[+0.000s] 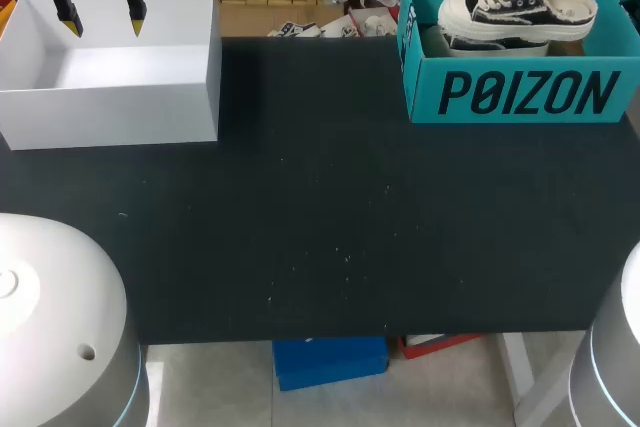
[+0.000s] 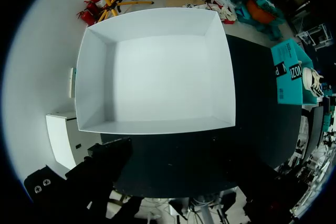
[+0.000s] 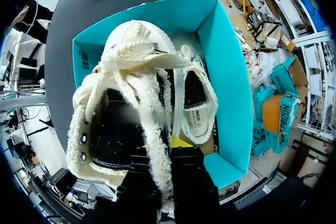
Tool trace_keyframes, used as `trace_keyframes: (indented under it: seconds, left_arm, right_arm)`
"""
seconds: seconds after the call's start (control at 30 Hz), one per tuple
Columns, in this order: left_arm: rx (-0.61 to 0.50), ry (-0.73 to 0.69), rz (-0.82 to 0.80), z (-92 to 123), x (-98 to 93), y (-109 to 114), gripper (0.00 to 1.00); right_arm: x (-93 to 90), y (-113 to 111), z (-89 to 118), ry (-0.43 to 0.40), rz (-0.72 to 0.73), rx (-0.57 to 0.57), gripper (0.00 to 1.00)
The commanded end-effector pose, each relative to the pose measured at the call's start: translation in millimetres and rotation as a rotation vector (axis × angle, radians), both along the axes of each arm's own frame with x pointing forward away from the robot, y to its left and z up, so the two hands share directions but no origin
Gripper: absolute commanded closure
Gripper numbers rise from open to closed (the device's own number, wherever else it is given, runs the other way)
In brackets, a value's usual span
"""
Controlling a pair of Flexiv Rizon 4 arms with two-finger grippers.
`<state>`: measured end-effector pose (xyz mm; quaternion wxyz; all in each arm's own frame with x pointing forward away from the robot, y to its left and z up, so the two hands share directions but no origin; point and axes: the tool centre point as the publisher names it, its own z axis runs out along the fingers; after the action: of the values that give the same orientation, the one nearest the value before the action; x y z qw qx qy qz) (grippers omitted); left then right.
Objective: Take the shoe out of the shoebox, open the shoe tongue, remove and reinsert the insole, then place the shoe into the shoebox
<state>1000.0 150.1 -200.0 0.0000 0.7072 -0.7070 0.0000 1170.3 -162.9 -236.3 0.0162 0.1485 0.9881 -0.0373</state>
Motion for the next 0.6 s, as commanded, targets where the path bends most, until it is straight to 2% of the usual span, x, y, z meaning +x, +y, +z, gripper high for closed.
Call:
trace_keyframes:
  seconds: [0.03, 0.3, 0.47, 0.6]
  left_arm:
    - [0.0, 0.0, 0.0, 0.0, 0.0, 0.0, 0.0]
    - [0.0, 0.0, 0.0, 0.0, 0.0, 0.0, 0.0]
    - [0.0, 0.0, 0.0, 0.0, 0.0, 0.0, 0.0]
    - [0.0, 0.0, 0.0, 0.0, 0.0, 0.0, 0.0]
  right_arm:
    - [-18.8, 3.6, 61.9, -0.013, -0.005, -0.028, 1.0]
    - [-53.2, 12.1, 98.8, -0.014, -0.028, -0.077, 1.0]
    - [-78.1, 21.7, 108.7, -0.034, -0.06, -0.083, 1.0]
    - [-105.6, 36.9, 111.0, -0.047, -0.08, -0.069, 1.0]
